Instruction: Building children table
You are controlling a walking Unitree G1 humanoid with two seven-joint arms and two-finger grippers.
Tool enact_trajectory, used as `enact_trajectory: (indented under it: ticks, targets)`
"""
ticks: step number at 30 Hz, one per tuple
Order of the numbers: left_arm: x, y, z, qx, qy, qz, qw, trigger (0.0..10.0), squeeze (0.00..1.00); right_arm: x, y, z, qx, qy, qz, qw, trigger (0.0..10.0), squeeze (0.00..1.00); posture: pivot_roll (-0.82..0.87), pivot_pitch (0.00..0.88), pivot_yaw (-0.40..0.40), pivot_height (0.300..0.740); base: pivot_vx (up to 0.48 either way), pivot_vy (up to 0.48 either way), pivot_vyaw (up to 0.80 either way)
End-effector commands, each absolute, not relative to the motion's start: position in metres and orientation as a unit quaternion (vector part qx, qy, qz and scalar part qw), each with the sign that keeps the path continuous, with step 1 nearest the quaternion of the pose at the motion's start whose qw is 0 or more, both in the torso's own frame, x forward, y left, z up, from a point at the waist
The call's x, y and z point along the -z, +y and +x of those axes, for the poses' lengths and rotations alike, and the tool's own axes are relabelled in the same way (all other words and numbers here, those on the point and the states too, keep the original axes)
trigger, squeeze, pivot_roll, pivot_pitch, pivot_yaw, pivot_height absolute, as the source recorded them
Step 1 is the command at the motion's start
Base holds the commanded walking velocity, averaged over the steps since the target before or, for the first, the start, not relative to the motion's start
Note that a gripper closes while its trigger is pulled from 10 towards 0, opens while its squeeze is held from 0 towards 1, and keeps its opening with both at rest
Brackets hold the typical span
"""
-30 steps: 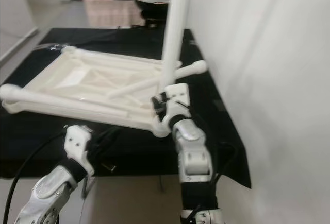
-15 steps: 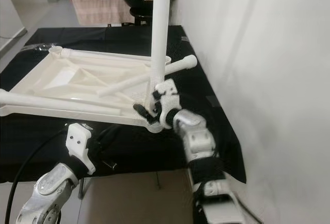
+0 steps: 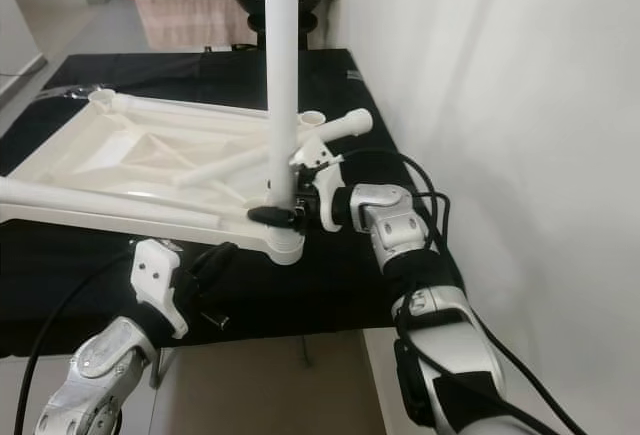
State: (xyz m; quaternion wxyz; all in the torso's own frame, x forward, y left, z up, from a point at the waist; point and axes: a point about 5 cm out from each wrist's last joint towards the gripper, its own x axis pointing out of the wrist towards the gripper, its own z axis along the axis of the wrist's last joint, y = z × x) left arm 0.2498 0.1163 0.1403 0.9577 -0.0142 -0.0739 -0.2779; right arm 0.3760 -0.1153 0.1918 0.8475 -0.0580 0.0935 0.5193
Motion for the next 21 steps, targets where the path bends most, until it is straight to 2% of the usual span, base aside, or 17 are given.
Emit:
enact_trajectory:
  ticks: [1,3,8,9,12,13,14,15,16,17,18,19,20,21]
  targets:
    - [-0.138,0.116,0.248,0.278,-0.068,-0.011,0.958,10.0,0.0,-0.188,-0.107,0.373,-0.547,0.1,-0.042,0.83,0.0,0.0,0.05,0.061,-0.042,0.74,0.0,0.0,0.0]
    - [-0.138,0.116,0.247,0.278,-0.068,-0.01,0.958,10.0,0.0,-0.187,-0.112,0.371,-0.558,0.099,-0.036,0.823,0.0,0.0,0.04,0.067,-0.041,0.74,0.0,0.0,0.0]
    - [-0.139,0.116,0.247,0.278,-0.068,-0.012,0.958,10.0,0.0,-0.181,-0.122,0.37,-0.548,0.102,-0.038,0.829,0.0,0.0,0.03,0.074,-0.037,0.74,0.0,0.0,0.0]
    - [-0.139,0.116,0.247,0.279,-0.068,-0.013,0.958,10.0,0.0,-0.177,-0.129,0.369,-0.528,0.103,-0.039,0.842,0.0,0.0,0.02,0.084,-0.031,0.74,0.0,0.0,0.0]
    - [-0.139,0.117,0.246,0.28,-0.068,-0.014,0.958,10.0,0.0,-0.174,-0.133,0.369,-0.513,0.106,-0.045,0.851,0.0,0.0,0.02,0.084,-0.031,0.74,0.0,0.0,0.0]
    - [-0.14,0.117,0.246,0.28,-0.068,-0.014,0.958,10.0,0.0,-0.169,-0.139,0.368,-0.482,0.113,-0.051,0.867,0.0,0.0,0.02,0.095,-0.033,0.74,0.0,0.0,0.0]
    - [-0.14,0.118,0.246,0.279,-0.068,-0.014,0.958,10.0,0.0,-0.159,-0.144,0.368,-0.414,0.126,-0.048,0.9,0.0,0.0,0.02,0.099,-0.038,0.74,0.0,0.0,0.0]
    - [-0.14,0.118,0.246,0.279,-0.068,-0.014,0.958,10.0,0.0,-0.153,-0.147,0.367,-0.363,0.136,-0.046,0.921,0.0,0.0,0.02,0.1,-0.039,0.74,0.0,0.0,0.0]
    - [-0.141,0.12,0.246,0.279,-0.068,-0.013,0.958,10.0,0.0,-0.144,-0.15,0.366,-0.214,0.139,-0.03,0.966,0.0,0.0,0.01,0.105,-0.037,0.74,0.0,0.0,0.0]
    - [-0.141,0.12,0.246,0.279,-0.068,-0.013,0.958,10.0,0.0,-0.144,-0.15,0.366,-0.214,0.139,-0.03,0.966,0.0,0.0,0.01,0.105,-0.037,0.74,0.0,0.0,0.0]
    - [-0.141,0.121,0.246,0.278,-0.068,-0.013,0.958,10.0,0.0,-0.135,-0.156,0.358,-0.086,0.156,0.001,0.984,0.0,0.0,0.01,0.109,-0.035,0.74,0.0,0.0,0.0]
    - [-0.141,0.121,0.246,0.278,-0.068,-0.013,0.958,10.0,0.0,-0.135,-0.156,0.358,-0.086,0.156,0.001,0.984,0.0,0.0,0.01,0.109,-0.035,0.74,0.0,0.0,0.0]
    - [-0.141,0.124,0.246,0.276,-0.067,-0.01,0.959,10.0,0.0,-0.125,-0.143,0.333,-0.065,0.162,-0.007,0.985,0.0,0.0,0.01,0.113,-0.01,0.74,0.0,0.0,0.0]
    - [-0.141,0.124,0.246,0.276,-0.067,-0.01,0.959,10.0,0.0,-0.125,-0.143,0.333,-0.065,0.162,-0.007,0.985,0.0,0.0,0.01,0.113,-0.01,0.74,0.0,0.0,0.0]
